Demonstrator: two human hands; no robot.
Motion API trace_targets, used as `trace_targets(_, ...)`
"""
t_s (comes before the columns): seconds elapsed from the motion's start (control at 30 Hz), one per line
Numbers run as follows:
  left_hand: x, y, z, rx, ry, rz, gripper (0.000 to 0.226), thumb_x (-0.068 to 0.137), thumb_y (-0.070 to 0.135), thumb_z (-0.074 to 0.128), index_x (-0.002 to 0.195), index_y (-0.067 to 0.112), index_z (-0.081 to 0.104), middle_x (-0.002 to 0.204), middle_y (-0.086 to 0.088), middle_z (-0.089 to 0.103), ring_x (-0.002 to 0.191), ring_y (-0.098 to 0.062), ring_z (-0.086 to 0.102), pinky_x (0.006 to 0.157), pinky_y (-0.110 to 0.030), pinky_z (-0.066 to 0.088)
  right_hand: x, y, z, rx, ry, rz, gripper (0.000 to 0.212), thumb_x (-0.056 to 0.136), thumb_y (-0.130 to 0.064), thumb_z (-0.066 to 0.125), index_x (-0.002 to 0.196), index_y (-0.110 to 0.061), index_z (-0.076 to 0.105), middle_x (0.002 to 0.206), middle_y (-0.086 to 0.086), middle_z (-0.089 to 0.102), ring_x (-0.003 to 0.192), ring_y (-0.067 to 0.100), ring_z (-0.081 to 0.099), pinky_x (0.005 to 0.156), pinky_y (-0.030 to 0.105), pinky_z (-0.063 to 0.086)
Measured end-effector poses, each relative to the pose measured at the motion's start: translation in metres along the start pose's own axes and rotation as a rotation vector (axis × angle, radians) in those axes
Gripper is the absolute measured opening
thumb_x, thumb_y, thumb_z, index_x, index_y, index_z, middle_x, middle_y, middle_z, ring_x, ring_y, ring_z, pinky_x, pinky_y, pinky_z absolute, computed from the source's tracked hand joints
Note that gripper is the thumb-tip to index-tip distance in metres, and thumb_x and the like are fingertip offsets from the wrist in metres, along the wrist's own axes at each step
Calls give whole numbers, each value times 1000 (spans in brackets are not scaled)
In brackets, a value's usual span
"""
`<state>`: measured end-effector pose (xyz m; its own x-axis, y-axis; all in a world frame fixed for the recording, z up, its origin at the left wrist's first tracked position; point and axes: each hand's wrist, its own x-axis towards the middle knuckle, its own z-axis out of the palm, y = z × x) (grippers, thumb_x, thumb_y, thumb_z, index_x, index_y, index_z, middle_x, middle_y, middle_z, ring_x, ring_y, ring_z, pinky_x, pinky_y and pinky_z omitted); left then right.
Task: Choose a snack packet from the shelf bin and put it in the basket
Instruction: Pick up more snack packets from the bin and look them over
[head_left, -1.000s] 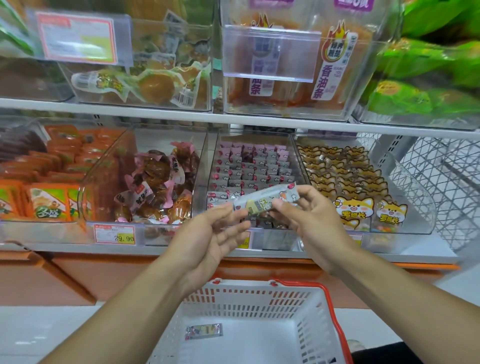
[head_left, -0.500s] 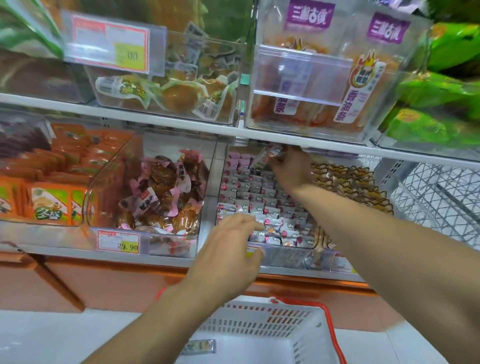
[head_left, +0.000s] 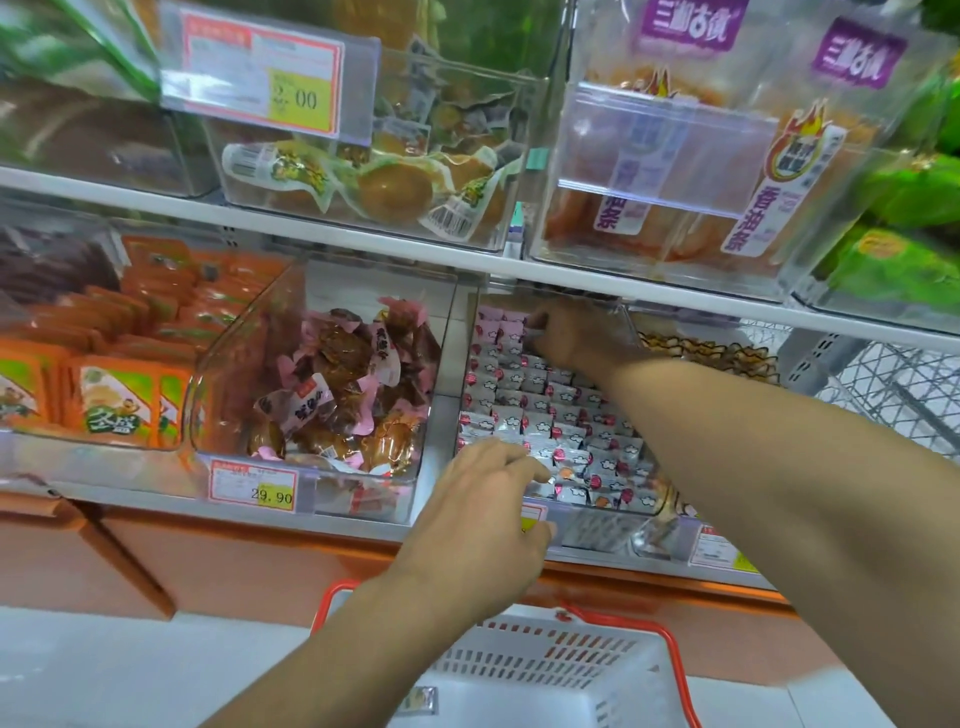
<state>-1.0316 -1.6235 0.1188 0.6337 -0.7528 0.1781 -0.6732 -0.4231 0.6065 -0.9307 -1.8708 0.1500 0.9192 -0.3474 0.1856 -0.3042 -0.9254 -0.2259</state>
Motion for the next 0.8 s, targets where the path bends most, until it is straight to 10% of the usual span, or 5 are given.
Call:
trace_targets(0.3, 0, -2, -1, -12, -5, -5, 49, 95, 38, 67, 141, 35, 51, 148, 18, 39, 142, -1, 21, 106, -14, 5, 11, -5, 13, 97, -10, -12, 25, 98, -18, 61, 121, -19, 71, 130, 5, 69, 116, 26, 65, 103, 40, 51)
trace_targets(0.57, 1, -1, -8, -20, 18, 27, 45, 96, 35, 66, 139, 31, 53, 145, 16, 41, 136, 2, 20, 94, 4, 2, 5, -15, 9, 318, 277, 209, 24, 107, -19, 47, 110, -3, 64, 93, 5, 63, 80, 16, 55, 65, 18, 40)
trace_targets(0.8, 0, 5, -14, -114, 89, -71, 41, 96, 34, 67, 135, 34, 54, 137, 19, 48, 131, -1, 38, 105, -16, 26, -51, -30, -29, 837, 478, 459, 22, 89, -9, 75, 104, -9, 60, 117, 8, 68, 94, 18, 59, 58, 2, 44)
